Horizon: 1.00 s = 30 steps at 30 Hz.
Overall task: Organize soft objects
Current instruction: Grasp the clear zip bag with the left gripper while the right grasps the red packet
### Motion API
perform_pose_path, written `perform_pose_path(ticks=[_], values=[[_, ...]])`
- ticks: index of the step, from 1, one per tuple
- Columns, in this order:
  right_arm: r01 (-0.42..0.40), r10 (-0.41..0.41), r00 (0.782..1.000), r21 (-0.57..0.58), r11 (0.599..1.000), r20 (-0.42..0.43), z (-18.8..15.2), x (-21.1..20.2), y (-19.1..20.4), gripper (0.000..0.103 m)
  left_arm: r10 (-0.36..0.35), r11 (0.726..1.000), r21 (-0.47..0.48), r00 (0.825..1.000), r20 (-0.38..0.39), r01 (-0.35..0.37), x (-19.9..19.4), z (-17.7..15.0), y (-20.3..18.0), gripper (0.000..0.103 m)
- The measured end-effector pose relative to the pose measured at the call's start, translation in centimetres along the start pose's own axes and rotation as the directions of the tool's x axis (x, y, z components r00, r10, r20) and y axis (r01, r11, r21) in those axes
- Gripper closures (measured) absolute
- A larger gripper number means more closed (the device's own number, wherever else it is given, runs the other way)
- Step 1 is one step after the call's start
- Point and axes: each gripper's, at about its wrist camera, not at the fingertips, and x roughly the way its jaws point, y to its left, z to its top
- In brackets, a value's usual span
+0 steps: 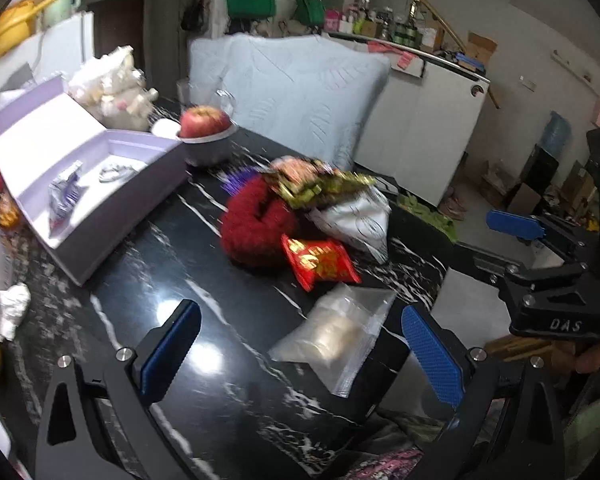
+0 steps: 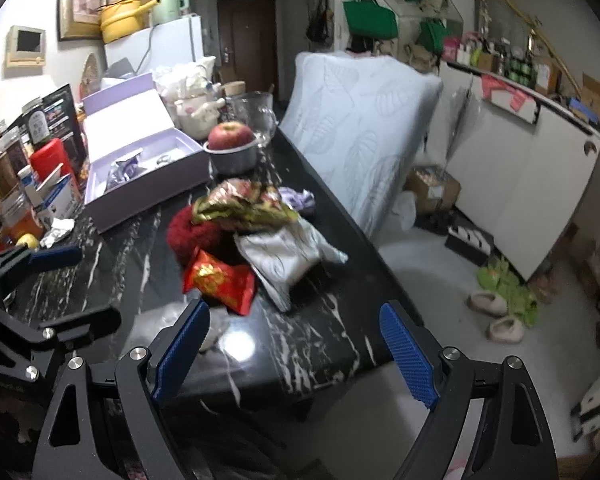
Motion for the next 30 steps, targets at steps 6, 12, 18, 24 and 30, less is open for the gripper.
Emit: perform_pose_path(ticks=[6, 12, 18, 24, 30], values=[[-0.009, 0.010, 0.999, 0.043, 0.999, -0.034, -0.9, 1.5, -1.4, 0.015, -0.019, 0.999, 0.038, 0.999, -0.050, 0.021, 2.3, -0.6, -1.5, 0.001], [-0.003, 0.006, 0.998, 0.053, 0.999, -0.059, -1.1, 2.6, -2.5, 0.015, -0.001, 0.998, 0.062, 0.996, -0.091, 0.007, 4.6, -0.8, -1.9, 0.003], [-0.030, 0.035, 0.996, 0.067, 0.997, -0.079, -1.3, 3.8, -3.0, 0.015, -0.032, 0.997, 0.071, 0.994, -0.104, 0.040, 5.6, -0.7, -2.2, 0.018], [-0.061, 0.067, 0.993, 0.064, 0.996, -0.099, -1.1, 4.8, -2.6, 0.015, -0.029, 0.996, 0.083, 0.987, -0.157, 0.042, 7.2, -1.4, -2.3, 0.043], [-0.092, 0.098, 0.989, 0.059, 0.994, -0.108, -1.0, 5.2, -2.0, 0.015, -0.006, 0.998, 0.061, 0.992, -0.128, 0.014, 6.5, -1.5, -0.8, 0.062]])
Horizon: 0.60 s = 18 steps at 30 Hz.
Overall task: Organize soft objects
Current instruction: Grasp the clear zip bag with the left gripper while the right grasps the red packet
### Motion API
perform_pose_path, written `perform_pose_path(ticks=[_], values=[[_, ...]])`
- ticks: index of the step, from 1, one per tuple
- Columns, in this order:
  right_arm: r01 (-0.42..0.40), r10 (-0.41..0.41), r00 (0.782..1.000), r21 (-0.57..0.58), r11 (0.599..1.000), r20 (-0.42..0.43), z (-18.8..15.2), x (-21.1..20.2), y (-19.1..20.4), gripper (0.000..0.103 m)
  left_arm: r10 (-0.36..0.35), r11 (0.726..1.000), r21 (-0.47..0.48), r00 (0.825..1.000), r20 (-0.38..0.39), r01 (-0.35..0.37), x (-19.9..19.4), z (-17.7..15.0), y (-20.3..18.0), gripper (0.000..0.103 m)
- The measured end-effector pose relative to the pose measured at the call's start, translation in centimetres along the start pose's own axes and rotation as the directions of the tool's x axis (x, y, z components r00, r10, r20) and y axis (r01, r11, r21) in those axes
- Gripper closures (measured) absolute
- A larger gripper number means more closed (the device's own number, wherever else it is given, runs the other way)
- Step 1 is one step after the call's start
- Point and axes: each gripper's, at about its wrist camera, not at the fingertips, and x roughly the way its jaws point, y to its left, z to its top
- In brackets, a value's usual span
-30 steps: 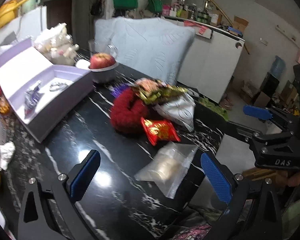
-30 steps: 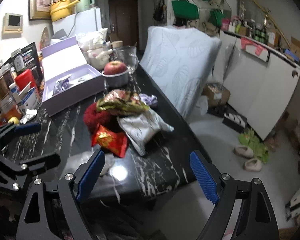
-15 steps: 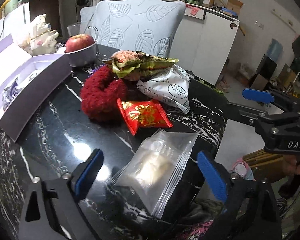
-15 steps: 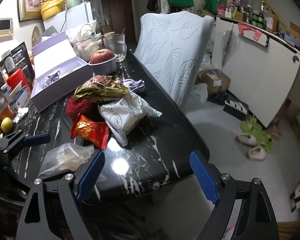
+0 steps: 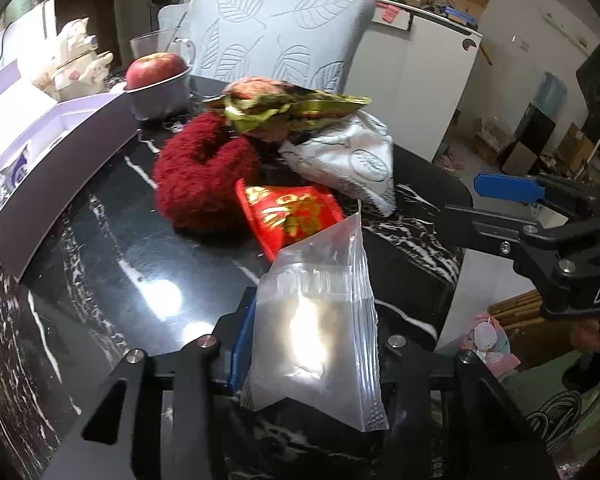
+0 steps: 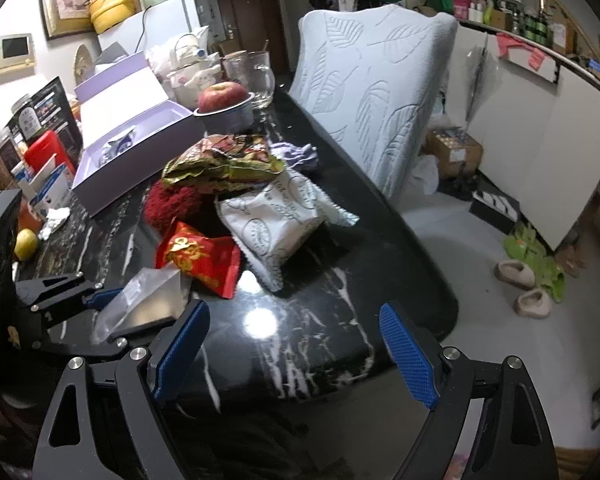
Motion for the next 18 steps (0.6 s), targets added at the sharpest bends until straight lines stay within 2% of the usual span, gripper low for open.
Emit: perform_pose_path(ticks=[6, 12, 18], values=[[-0.054, 0.054, 0.998, -0.013, 0.998, -0.016, 0.1, 0.6, 1.3, 0.015, 0.017, 0.999, -0.035, 1.000, 0.001, -0.017, -1.5, -0.9, 1.7, 0.062], [-0.131, 0.129, 0.991, -0.035, 0.991, -0.039, 0.1, 1.7, 3.4, 0.015, 0.068, 0.995, -0.074, 0.998, 0.014, -0.067, -2.5, -1.4, 3.7, 0.062], [-0.150, 0.146, 0.987, -0.047, 0.988, -0.072, 0.2, 3.7, 5.2, 0.015, 0.113, 0.985, -0.133, 0.993, 0.016, -0.110, -2.7, -1.8, 6.2, 0.062]])
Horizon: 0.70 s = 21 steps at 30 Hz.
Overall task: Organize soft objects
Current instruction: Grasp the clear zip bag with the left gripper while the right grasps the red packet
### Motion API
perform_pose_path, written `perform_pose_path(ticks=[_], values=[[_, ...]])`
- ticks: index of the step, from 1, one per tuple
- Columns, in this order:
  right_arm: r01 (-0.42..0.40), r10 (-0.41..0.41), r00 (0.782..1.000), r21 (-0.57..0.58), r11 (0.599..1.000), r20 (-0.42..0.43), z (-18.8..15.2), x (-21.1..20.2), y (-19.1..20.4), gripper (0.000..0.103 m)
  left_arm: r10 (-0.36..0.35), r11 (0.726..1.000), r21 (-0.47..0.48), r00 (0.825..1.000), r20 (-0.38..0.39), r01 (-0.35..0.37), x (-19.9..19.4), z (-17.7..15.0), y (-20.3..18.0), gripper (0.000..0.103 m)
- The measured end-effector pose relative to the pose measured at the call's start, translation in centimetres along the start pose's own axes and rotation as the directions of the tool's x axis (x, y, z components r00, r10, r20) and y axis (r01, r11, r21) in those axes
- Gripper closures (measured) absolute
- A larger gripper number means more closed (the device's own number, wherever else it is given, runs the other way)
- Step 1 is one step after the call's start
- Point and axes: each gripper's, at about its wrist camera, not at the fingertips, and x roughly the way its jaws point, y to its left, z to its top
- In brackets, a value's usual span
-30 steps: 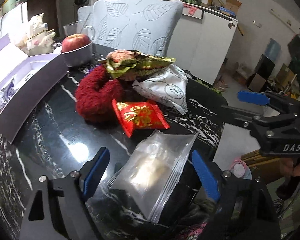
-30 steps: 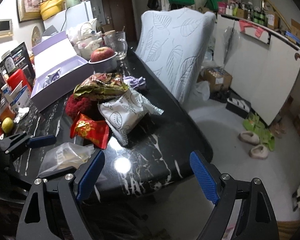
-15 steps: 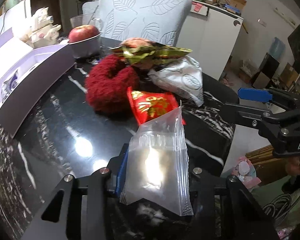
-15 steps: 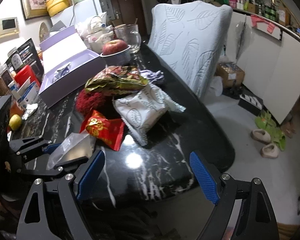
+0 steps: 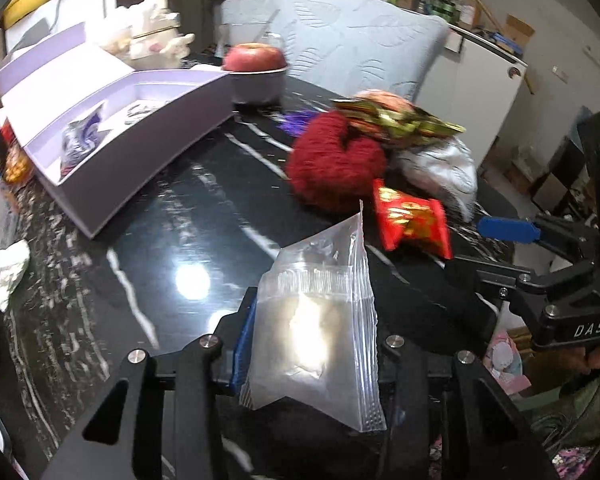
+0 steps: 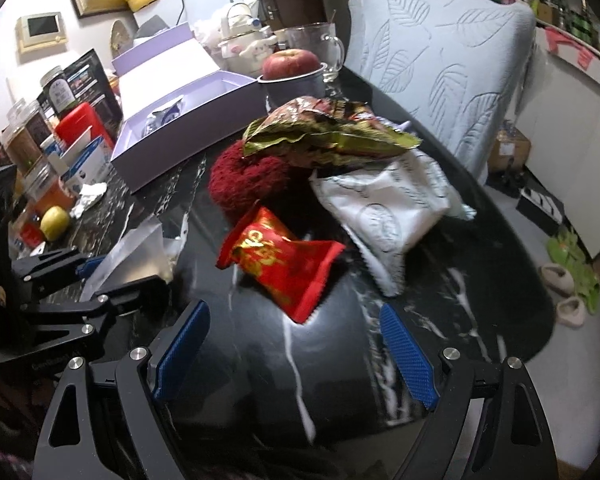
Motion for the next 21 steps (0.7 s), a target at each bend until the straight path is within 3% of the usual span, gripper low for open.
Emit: perform_pose_path(ticks=[12, 18, 21], values=[[0.013, -0.017, 0.999, 0.142, 0.990, 0.030, 2.1, 3.3, 1.2, 0.014, 0.038, 0.995, -0.092, 0.999, 0.005, -0.037, 0.1, 0.1, 4.4, 0.062], [0.086, -0.093, 0.995, 0.128, 0.988, 0.047, 2.7, 4.0, 1.8, 0.014, 0.029, 0.994, -0.106, 1.000, -0.006, -0.030, 0.4, -0.1, 4.8, 0.062], [0.143, -0.146, 0.988, 0.074, 0.987, 0.044, 2.5, 4.3, 2.4, 0.026, 0.026, 0.994, -0.110, 1.000, -0.006, -0.026, 0.5, -0.1, 4.9, 0.062]])
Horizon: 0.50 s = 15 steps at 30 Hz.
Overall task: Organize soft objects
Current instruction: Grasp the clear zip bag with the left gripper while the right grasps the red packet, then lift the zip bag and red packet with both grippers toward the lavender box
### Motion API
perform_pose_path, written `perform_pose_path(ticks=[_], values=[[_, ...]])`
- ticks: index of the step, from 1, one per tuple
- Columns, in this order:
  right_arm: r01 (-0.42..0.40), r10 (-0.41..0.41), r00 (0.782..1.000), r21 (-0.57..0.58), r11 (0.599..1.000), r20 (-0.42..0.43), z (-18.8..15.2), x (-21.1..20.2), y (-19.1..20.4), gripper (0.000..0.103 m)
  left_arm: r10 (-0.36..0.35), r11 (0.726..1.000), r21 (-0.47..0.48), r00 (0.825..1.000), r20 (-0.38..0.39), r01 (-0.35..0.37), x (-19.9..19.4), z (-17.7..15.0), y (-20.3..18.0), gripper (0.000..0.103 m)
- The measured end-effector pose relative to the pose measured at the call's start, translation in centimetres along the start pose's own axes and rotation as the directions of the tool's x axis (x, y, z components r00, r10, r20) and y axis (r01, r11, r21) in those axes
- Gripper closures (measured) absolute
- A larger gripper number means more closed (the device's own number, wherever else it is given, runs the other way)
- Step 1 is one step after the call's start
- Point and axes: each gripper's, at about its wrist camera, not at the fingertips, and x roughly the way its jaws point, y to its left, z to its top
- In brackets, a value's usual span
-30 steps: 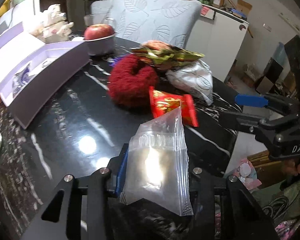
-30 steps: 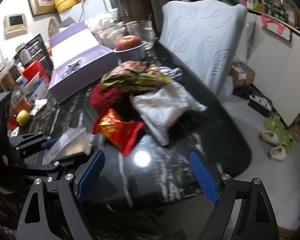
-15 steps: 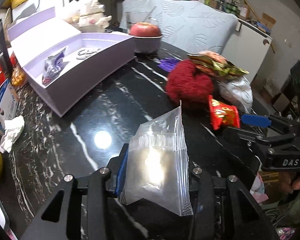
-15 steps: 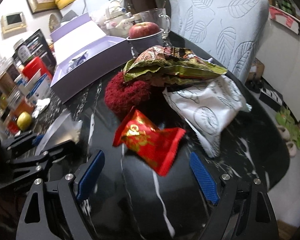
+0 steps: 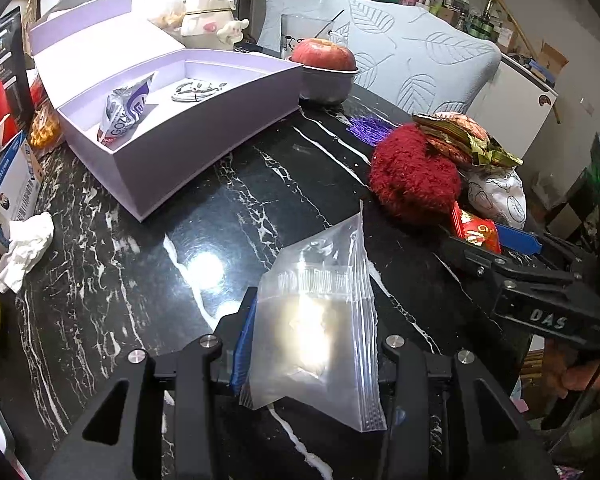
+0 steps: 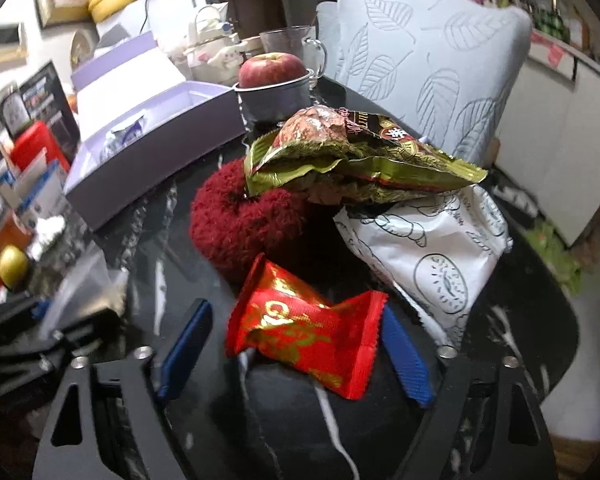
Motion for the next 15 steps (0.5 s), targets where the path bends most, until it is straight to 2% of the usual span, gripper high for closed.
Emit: perform_pose_path(ticks=[2, 7, 15], values=[[0.044, -0.044, 0.999, -0.026, 0.999, 0.008, -0.2, 0.0, 0.1, 0.039, 0.000, 1.000, 0.000, 1.000, 0.002, 0.000, 0.1, 0.0, 0.1, 0.062], [0.042, -0.041, 0.999, -0.029, 0.999, 0.017, -0.3, -0.5, -0.6, 0.051, 0.000, 1.000, 0.002, 1.000, 0.006, 0.000, 0.3, 0.2, 0.1, 0.062], [-0.039, 0.039, 0.999, -0.031, 0.999, 0.007, -0.9, -1.2, -1.0, 0.054, 0.002, 1.000, 0.005, 1.000, 0.004, -0.002, 0.1, 0.0, -0.1, 0.062]])
